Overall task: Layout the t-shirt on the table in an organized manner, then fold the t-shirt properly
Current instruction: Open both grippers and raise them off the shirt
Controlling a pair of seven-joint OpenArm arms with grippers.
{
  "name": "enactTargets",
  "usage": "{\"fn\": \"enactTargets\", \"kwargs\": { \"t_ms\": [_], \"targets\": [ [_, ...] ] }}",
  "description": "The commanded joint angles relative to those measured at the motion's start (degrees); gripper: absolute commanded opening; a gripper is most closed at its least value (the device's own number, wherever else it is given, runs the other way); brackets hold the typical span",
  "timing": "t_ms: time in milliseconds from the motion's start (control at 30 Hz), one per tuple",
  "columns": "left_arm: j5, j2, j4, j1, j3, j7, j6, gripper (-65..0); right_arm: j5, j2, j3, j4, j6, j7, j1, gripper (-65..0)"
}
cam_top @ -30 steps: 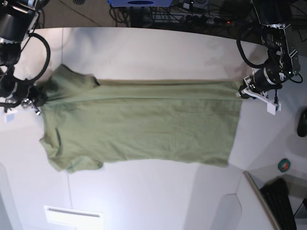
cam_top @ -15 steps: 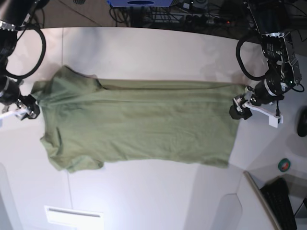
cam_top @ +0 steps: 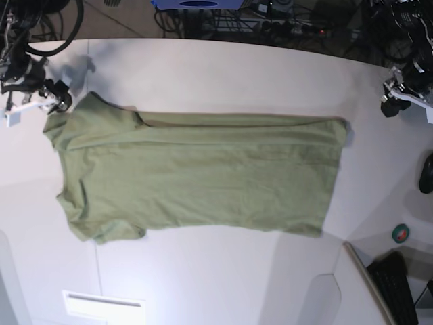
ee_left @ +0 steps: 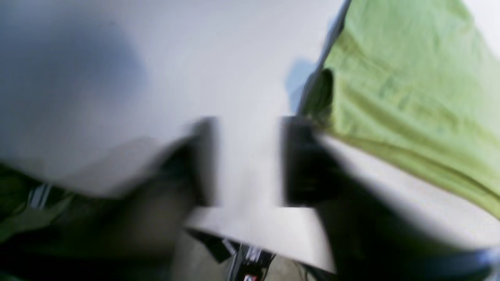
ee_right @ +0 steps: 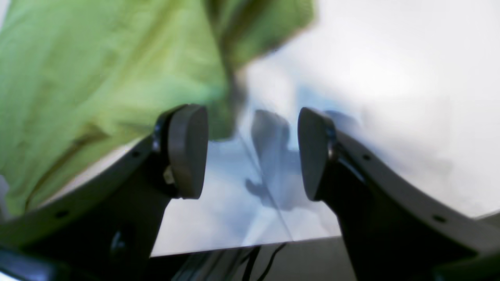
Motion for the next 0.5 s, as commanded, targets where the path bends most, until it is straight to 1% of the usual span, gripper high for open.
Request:
{"fn": "enactTargets", "kwargs": {
  "t_ms": [0, 33, 67, 133, 300, 400, 467],
  "targets": [
    [-1.03, -0.81, 0.58, 0.04, -0.34, -0.85, -0.61, -60.9, 0.83, 0.42, 0.15, -0.33, 0.76, 0.57, 0.91, -29.7],
    [-1.03, -0.81, 0.58, 0.21, -0.16, -0.85, -0.52, -65.0, 0.83, 0.25, 0.15, -1.38, 1.91, 0.57, 1.35, -29.7],
    [-1.03, -0.72, 0.58, 0.48, -0.16, -0.85, -0.44, -65.0, 0.83, 0.16, 0.15, -2.17, 3.49, 0.57, 1.44, -29.7],
    [-1.03, -0.72, 0.58, 0.83, 0.01, -0.85, -0.52, -65.0, 0.83, 0.07, 0.15, -2.88, 4.98, 0.57, 2.06, -29.7],
    [-1.03, -0.63, 0.49, 1.09, 0.01, -0.85, -0.61, -65.0, 0.74, 0.16, 0.06, -5.16, 5.25, 0.57, 3.46, -29.7],
    [-1.03, -0.72, -1.62, 1.27, 0.01, -0.85, -0.61, -65.0, 0.74, 0.68, -4.51, -5.25, 5.34, 0.66, 3.73, -29.6],
    [-1.03, -0.81, -2.85, 1.18, 0.01, -0.85, -0.61, -65.0, 0.74, 0.68, -6.97, -5.25, 5.34, 2.07, 3.73, -29.6]
  ]
}}
